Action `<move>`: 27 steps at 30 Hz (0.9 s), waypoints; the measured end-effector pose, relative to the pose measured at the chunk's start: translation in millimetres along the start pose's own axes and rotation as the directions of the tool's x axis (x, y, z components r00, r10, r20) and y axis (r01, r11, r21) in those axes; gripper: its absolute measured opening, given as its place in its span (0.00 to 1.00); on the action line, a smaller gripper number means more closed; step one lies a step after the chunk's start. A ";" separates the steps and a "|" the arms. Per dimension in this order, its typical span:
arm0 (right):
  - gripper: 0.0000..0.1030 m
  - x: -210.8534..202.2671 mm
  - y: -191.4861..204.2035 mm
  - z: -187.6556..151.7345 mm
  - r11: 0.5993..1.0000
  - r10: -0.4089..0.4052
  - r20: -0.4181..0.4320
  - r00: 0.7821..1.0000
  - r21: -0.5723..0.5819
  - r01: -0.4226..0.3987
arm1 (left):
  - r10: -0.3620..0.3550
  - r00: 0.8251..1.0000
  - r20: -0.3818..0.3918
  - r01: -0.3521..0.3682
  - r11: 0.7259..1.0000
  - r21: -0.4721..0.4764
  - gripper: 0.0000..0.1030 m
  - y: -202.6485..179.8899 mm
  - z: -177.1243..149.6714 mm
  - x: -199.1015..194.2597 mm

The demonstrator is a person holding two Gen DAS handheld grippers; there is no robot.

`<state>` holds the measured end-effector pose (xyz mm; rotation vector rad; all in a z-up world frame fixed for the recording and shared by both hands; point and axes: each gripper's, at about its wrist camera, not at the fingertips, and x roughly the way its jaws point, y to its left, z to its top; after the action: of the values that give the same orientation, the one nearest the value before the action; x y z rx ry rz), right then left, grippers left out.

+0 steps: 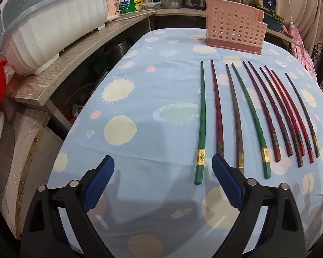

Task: Organize utensils
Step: 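Grasp the green chopstick with the left tool while the right grasps a dark brown chopstick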

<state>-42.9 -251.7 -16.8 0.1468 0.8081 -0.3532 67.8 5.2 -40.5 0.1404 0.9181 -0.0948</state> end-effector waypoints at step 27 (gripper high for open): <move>0.13 62.8 -5.4 19.8 0.997 0.077 -0.092 0.993 0.025 -0.075 | -0.112 0.993 -0.049 0.111 0.994 -0.011 0.18 -2.3 -0.4 15.0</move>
<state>8.6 -277.8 -49.0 0.2145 0.8881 -0.2844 76.2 2.6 -52.9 0.0844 0.9753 -0.1921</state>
